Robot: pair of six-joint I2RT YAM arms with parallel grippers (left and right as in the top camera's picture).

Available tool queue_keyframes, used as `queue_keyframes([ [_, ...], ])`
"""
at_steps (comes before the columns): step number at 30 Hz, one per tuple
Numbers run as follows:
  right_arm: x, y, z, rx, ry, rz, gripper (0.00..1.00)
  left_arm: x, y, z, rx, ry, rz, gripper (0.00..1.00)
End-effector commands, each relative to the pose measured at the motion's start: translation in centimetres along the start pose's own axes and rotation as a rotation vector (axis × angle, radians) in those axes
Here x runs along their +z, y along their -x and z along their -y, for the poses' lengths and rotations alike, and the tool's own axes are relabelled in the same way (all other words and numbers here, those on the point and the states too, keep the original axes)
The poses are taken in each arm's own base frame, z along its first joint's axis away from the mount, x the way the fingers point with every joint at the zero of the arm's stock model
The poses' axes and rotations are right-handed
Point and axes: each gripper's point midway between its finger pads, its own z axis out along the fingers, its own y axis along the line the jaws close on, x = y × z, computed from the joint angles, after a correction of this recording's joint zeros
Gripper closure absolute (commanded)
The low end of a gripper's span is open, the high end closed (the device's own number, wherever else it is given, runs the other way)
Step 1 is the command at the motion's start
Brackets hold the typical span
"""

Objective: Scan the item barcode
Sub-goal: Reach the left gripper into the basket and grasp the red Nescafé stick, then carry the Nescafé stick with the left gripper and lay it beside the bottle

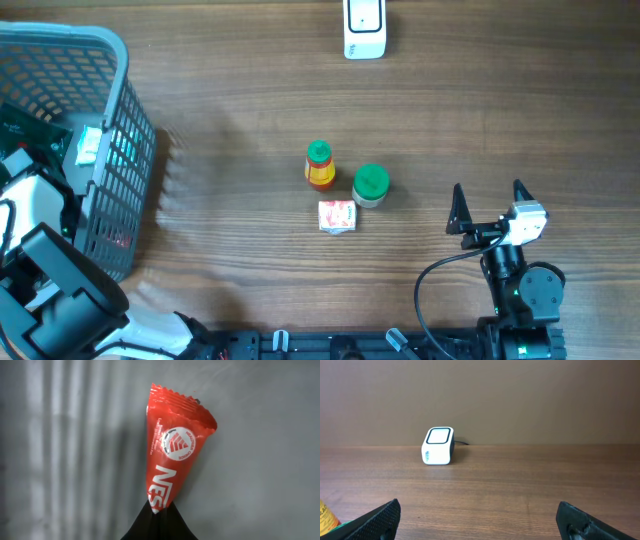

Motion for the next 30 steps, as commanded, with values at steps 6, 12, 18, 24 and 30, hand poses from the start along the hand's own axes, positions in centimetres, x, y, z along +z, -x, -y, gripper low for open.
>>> queue_keyframes([
  [6, 0.0, 0.2, -0.2, -0.013, 0.012, 0.009, 0.0, -10.5, 5.1, 2.5, -0.059, -0.178, 0.116, 0.96],
  [12, 0.0, 0.2, -0.2, -0.013, 0.011, 0.009, 0.0, -23.2, 8.3, 2.6, -0.119, -0.438, 0.27, 0.96],
  [18, 0.0, 0.2, -0.2, -0.013, 0.011, 0.009, 0.0, -32.2, 6.2, 1.6, -0.102, -0.764, 0.289, 0.96],
  [24, 0.0, 0.2, -0.2, -0.013, 0.012, 0.009, 0.0, -41.2, -0.2, -0.4, 0.05, -1.116, 0.289, 0.96],
  [30, 0.0, 0.2, -0.2, -0.013, 0.012, 0.009, 0.0, -46.1, -7.7, -2.2, 0.311, -1.322, 0.265, 0.96],
])
